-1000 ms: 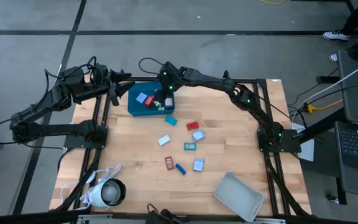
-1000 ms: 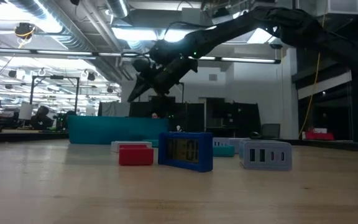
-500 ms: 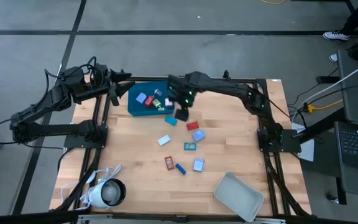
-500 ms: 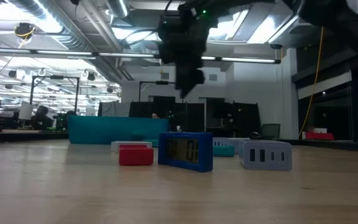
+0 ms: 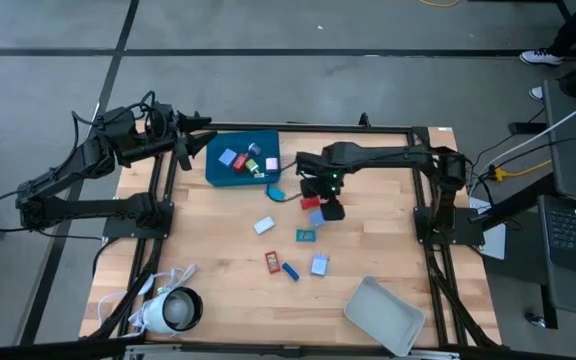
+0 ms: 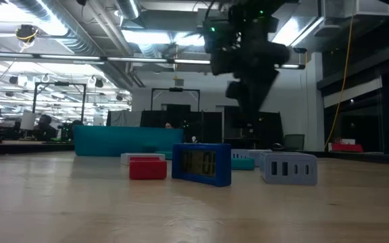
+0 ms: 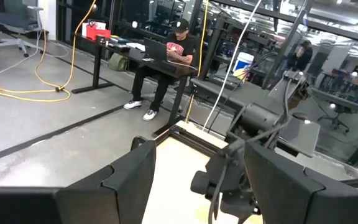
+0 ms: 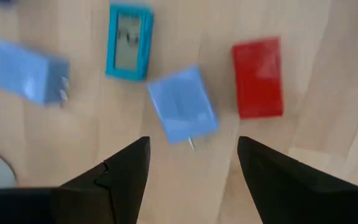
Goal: Pick & Place Office items
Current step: Put the top light blue charger adapter into the blue bin
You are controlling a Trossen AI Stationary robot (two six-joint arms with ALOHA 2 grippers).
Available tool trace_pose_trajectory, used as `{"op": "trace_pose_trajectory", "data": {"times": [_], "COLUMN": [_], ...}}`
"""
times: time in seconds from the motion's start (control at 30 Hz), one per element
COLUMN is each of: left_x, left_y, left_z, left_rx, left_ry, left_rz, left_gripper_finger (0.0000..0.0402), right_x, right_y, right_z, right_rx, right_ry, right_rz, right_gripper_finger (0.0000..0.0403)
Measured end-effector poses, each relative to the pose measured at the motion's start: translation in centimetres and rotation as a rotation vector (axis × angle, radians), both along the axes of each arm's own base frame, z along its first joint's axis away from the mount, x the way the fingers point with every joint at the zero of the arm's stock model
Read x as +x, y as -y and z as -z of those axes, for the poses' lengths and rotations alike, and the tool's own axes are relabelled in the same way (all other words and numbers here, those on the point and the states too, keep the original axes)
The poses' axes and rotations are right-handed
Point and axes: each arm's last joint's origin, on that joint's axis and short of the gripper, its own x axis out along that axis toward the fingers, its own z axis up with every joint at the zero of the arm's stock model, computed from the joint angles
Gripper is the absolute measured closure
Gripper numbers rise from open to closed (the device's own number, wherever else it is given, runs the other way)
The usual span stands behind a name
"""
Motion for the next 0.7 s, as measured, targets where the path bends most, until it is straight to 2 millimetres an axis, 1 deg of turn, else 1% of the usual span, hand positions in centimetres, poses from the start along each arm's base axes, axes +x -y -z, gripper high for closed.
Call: {"op": "trace_pose_trajectory", "data": {"times": [0.07,0.17,0.3,0.4,0.5,0.7], "left_x": [0.0,0.0,0.0,0.0,0.0,0.1], "left_y": [0.0,0.0,0.0,0.0,0.0,-0.1], "left_z": [0.0,0.0,0.0,0.0,0.0,0.2], "left_rx": [-0.003,-0.011,-0.013,-0.02,-0.022,-0.035], "left_ry": [0.002,0.005,0.006,0.008,0.005,-0.007], "left_rz": [0.0,0.0,0.0,-0.002,-0.002,-0.016], "left_gripper_finger": [0.0162,0.0162,0.0162,0.0162,0.0162,0.0162], "right_x": [-0.3,-0.3,0.3,0.3,0.3,0.5], "right_y": [0.0,0.0,0.1,-0.2,-0.8,-2.2], "right_z": [0.5,1.1,1.0,1.1,2.1,4.6], "right_rx": [-0.019,-0.055,-0.068,-0.047,-0.004,0.009], "right_ry": [-0.025,-0.036,0.023,0.02,-0.001,-0.064], "right_rz": [-0.047,-0.102,-0.113,-0.139,-0.152,-0.19], "right_gripper_finger": [0.0156,0.0156,0.0156,0.0152,0.0138,0.0101]}}
